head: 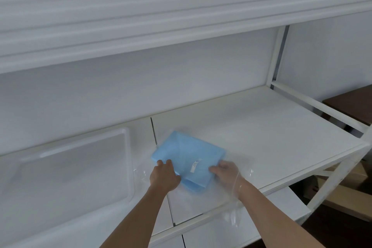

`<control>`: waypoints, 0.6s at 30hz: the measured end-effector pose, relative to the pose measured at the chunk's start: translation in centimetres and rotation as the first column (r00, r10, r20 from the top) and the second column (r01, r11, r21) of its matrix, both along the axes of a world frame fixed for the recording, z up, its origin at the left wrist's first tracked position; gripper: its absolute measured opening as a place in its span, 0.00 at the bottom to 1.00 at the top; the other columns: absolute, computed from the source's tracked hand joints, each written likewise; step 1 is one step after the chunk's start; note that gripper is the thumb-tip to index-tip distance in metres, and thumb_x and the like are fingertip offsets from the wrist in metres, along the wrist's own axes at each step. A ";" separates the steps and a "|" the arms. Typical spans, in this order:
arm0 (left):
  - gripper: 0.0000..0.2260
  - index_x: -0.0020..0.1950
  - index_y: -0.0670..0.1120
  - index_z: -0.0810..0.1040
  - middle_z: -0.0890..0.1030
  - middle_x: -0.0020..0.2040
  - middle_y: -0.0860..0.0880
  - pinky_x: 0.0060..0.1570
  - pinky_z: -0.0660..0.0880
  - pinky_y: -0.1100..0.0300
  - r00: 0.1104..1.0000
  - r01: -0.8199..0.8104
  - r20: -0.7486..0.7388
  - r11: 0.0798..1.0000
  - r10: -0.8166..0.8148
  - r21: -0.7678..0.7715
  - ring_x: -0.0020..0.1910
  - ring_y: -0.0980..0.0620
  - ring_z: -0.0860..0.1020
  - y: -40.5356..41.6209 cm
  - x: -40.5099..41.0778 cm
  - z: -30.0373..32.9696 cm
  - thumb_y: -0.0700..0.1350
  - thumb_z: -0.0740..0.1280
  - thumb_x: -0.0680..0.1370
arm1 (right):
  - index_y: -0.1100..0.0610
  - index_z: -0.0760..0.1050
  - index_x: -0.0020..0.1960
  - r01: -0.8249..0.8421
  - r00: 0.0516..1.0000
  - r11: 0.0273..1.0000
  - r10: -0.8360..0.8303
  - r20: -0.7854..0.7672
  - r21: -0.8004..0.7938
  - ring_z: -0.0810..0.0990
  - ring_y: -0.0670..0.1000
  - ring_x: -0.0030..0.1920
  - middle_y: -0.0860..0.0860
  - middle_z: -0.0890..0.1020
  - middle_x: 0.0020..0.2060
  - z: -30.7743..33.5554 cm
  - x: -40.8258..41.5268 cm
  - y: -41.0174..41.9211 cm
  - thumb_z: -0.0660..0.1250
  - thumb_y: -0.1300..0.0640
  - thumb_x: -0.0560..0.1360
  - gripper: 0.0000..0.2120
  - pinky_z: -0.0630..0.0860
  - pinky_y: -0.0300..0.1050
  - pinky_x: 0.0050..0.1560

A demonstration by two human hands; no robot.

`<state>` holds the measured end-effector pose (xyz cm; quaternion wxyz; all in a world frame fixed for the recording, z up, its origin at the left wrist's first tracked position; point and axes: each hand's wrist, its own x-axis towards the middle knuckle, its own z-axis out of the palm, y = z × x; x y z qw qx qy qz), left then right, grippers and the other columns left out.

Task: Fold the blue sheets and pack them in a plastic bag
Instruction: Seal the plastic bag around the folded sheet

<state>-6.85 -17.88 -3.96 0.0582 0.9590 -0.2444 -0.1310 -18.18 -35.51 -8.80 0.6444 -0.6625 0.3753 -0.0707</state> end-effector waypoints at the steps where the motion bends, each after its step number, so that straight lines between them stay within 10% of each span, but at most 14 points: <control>1: 0.22 0.65 0.45 0.66 0.68 0.62 0.43 0.53 0.73 0.56 1.000 -0.001 -0.002 1.000 0.001 0.001 0.60 0.42 0.74 0.0 0.0 0.0 0.55 0.63 0.76 | 0.56 0.84 0.38 0.029 0.999 0.999 -0.030 0.037 0.017 0.85 0.56 0.45 0.54 0.86 0.41 1.0 -0.4 0.4 0.74 0.52 0.56 0.13 0.80 0.58 0.53; 5: 0.23 0.67 0.46 0.66 0.67 0.63 0.43 0.51 0.72 0.57 1.000 -0.011 -0.012 1.000 0.011 -0.004 0.60 0.42 0.73 0.3 0.2 0.1 0.55 0.63 0.76 | 0.64 0.81 0.47 0.096 0.979 0.985 -0.120 0.164 0.145 0.83 0.58 0.45 0.60 0.84 0.46 2.6 -1.6 0.6 0.71 0.70 0.69 0.08 0.79 0.52 0.47; 12: 0.20 0.66 0.43 0.65 0.64 0.60 0.44 0.44 0.73 0.53 0.981 -0.189 -0.088 0.955 0.173 -0.230 0.51 0.41 0.77 0.6 0.6 1.6 0.45 0.64 0.76 | 0.60 0.74 0.57 0.119 0.962 0.951 -0.182 0.205 0.285 0.82 0.58 0.46 0.59 0.82 0.48 2.8 -2.8 -0.4 0.58 0.67 0.77 0.11 0.79 0.50 0.46; 18: 0.26 0.68 0.39 0.61 0.67 0.63 0.41 0.28 0.78 0.59 0.727 -0.657 -0.600 0.594 0.334 -0.465 0.50 0.39 0.78 1.2 2.6 1.2 0.39 0.67 0.73 | 0.61 0.70 0.62 0.240 0.944 0.930 -0.290 0.155 0.279 0.82 0.60 0.51 0.61 0.80 0.53 1.9 -1.8 -0.6 0.67 0.63 0.75 0.17 0.80 0.54 0.48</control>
